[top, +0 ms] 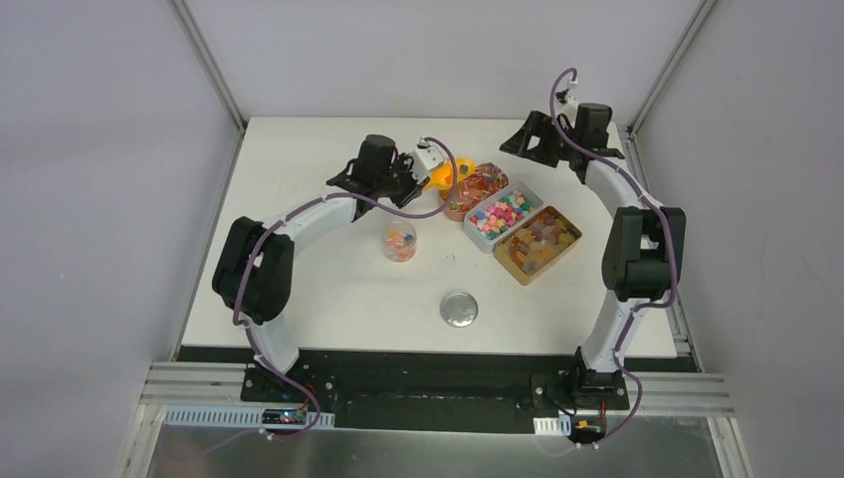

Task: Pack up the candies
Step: Place the fake candies in the packing bottle.

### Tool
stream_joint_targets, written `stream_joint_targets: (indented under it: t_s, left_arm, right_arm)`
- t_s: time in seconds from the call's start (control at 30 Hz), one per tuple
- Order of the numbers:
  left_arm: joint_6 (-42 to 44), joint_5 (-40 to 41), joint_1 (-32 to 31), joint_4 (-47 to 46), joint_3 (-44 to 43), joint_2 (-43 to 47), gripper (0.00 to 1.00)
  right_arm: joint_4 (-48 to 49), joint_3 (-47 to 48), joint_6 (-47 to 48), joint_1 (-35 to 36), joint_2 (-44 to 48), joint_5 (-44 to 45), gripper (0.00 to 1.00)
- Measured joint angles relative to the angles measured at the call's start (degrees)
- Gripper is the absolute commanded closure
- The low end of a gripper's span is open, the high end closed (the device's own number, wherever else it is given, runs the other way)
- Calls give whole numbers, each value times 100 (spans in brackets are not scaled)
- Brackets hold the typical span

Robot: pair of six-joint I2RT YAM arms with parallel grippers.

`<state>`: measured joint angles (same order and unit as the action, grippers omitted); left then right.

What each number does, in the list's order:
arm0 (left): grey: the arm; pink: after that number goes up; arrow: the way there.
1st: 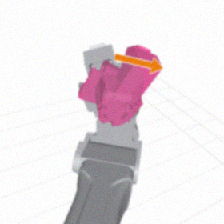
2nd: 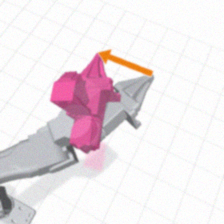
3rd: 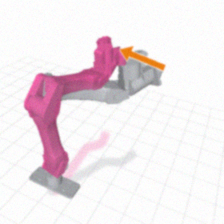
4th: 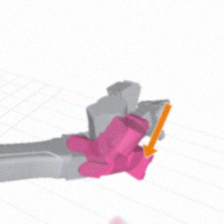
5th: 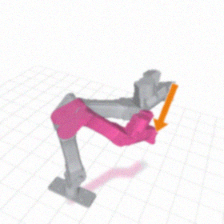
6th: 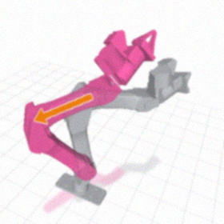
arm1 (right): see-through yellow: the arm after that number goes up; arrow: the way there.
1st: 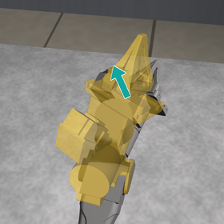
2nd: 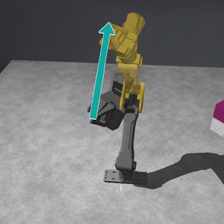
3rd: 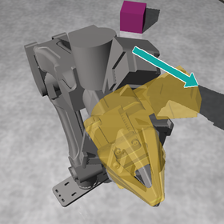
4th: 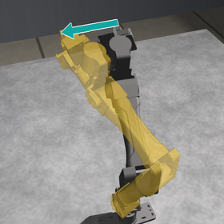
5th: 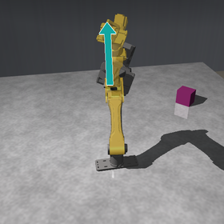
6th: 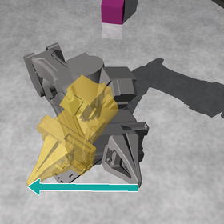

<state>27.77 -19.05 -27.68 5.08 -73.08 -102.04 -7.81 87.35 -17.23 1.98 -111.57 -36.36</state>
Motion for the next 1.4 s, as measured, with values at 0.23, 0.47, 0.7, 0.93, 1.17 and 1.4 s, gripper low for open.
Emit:
stream_joint_targets:
  t_s: [0.23,0.47,0.7,0.93,1.17,1.4]
  left_arm:
    - [-28,404,0,361,87,708,100]
    - [-284,706,0,1036,90,1716,100]
    - [-452,951,0,1847,192,2660,100]
    - [-560,1071,0,2739,343,3185,100]
    - [-581,1318,0,3578,608,3486,100]
    - [-529,1412,-13,4135,717,3539,100]
  right_arm:
    - [-103,-551,2,214,813,118,0]
    - [-199,-1178,81,691,1696,321,0]
    - [-192,-1537,170,866,2249,483,0]
    - [-216,-1602,308,866,2323,748,0]
    - [-262,-1668,413,866,2376,927,0]
    - [-227,-1698,437,866,2459,992,0]
